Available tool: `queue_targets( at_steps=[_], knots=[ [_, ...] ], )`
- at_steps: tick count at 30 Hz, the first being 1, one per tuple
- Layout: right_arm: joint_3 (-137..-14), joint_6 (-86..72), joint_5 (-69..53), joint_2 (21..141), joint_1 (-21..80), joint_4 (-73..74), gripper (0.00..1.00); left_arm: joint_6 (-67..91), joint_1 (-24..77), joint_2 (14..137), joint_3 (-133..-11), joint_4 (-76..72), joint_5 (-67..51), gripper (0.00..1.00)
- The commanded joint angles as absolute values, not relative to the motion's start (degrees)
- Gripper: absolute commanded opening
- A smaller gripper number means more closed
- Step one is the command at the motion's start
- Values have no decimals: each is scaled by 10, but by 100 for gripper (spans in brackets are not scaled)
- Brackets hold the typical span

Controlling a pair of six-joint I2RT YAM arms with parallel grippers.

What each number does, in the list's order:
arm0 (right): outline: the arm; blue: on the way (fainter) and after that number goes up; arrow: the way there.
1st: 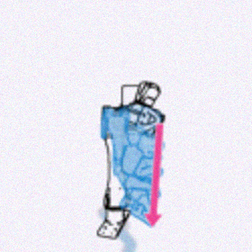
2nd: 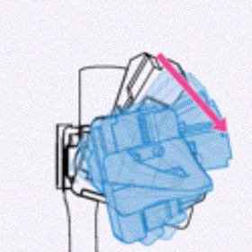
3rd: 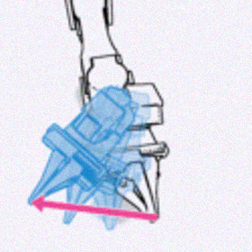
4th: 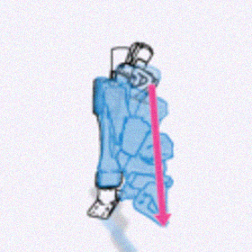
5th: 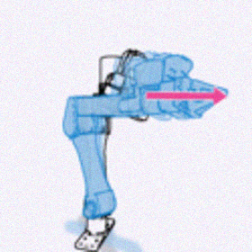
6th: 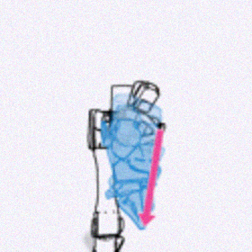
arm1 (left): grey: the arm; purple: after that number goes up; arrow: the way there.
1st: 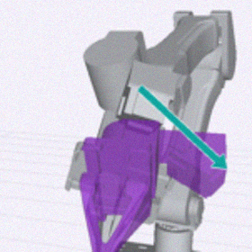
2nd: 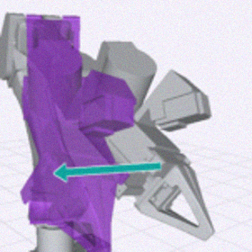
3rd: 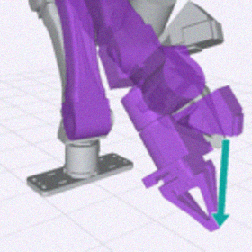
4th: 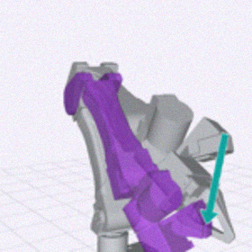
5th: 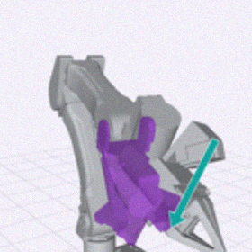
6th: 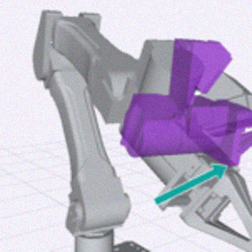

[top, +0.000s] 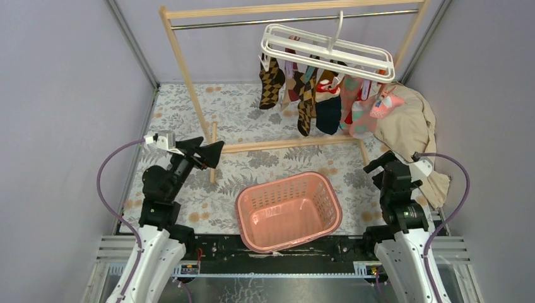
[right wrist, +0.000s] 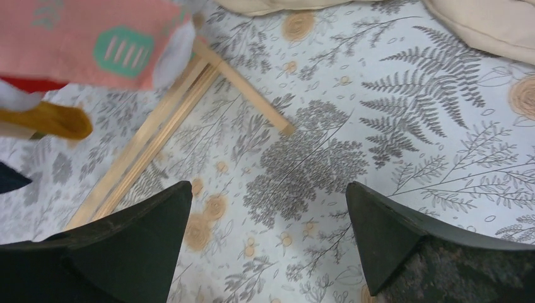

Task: Remove the socks clipped to the hanger
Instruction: Adjust the clothesline at the center of the board.

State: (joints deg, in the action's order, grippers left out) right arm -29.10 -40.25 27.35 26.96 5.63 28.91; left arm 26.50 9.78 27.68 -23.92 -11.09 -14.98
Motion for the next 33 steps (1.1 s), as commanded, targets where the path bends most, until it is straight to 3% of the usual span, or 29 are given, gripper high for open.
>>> queue_targets(
  at_steps=[1, 14, 18, 21, 27, 33],
  knots=[
    [-348, -376, 195, 240, 58, 304, 100, 280, 102, 265, -274, -86, -222, 99],
    [-464, -307, -34, 245, 58, 295, 100, 362, 102, 308, -354, -131, -347, 99],
    [-453, -294, -78, 243, 58, 268, 100, 428, 102, 377, -386, -80, -316, 99],
    [-454, -283, -92, 248, 58, 271, 100, 465, 101, 419, -352, -194, -416, 99],
    [-463, -261, -92, 243, 58, 281, 100, 338, 142, 295, -391, 8, -175, 99],
    [-457, -264, -108, 254, 58, 264, 100, 357, 143, 229, -398, 59, -83, 99]
  ],
)
